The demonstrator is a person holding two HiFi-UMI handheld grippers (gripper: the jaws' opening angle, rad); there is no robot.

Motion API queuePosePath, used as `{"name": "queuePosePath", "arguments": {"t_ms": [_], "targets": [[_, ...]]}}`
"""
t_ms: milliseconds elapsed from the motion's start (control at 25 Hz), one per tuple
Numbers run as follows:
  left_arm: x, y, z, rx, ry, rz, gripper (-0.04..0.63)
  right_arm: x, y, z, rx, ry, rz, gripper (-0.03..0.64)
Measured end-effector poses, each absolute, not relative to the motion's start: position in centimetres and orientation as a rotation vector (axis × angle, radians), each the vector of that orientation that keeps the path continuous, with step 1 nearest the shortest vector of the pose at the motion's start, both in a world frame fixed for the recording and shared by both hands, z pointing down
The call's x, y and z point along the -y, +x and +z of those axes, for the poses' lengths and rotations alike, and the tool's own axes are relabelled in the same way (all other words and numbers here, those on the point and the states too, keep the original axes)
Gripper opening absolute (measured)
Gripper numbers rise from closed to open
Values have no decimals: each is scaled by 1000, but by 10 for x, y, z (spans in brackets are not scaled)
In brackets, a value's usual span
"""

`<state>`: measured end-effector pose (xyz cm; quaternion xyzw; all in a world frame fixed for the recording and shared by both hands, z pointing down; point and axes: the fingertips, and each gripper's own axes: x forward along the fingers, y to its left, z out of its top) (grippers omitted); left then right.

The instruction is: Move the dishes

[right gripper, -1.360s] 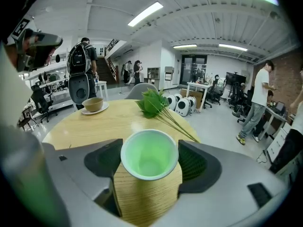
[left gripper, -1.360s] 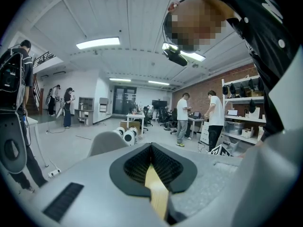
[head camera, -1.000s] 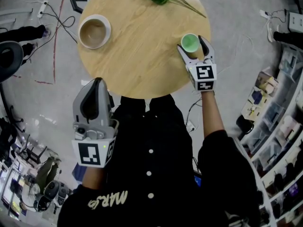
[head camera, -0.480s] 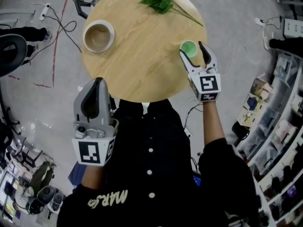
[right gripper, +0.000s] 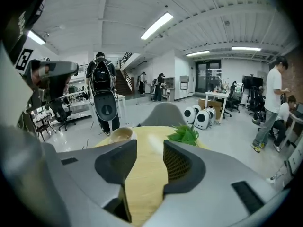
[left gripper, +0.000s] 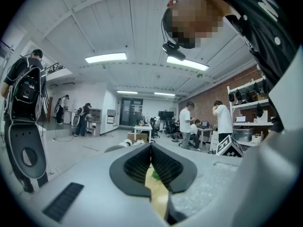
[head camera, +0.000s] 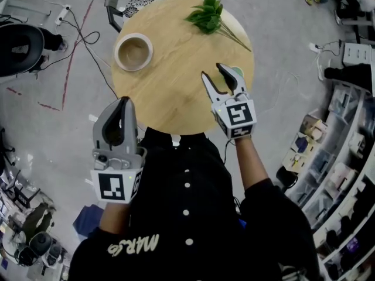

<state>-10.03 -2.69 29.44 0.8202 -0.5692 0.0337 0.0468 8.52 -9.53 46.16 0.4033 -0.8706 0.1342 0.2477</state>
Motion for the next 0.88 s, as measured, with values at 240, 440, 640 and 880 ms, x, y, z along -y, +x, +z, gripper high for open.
{"name": "queuePosePath", "arguments": {"t_ms": [240, 440, 640, 880], "targets": [[24, -130, 294, 1792, 2462, 89, 3, 95, 15, 468, 2410, 1001, 458, 167], [23, -148, 290, 1869, 2474, 134, 3, 106, -29, 488, 2407, 956, 572, 158], [19, -167, 295, 1887, 2459, 155, 3, 120, -62, 512, 2388, 956, 743, 163], [17, -190, 315, 1883, 2432, 183, 3, 130, -90, 550, 2307, 975, 917, 161]]}}
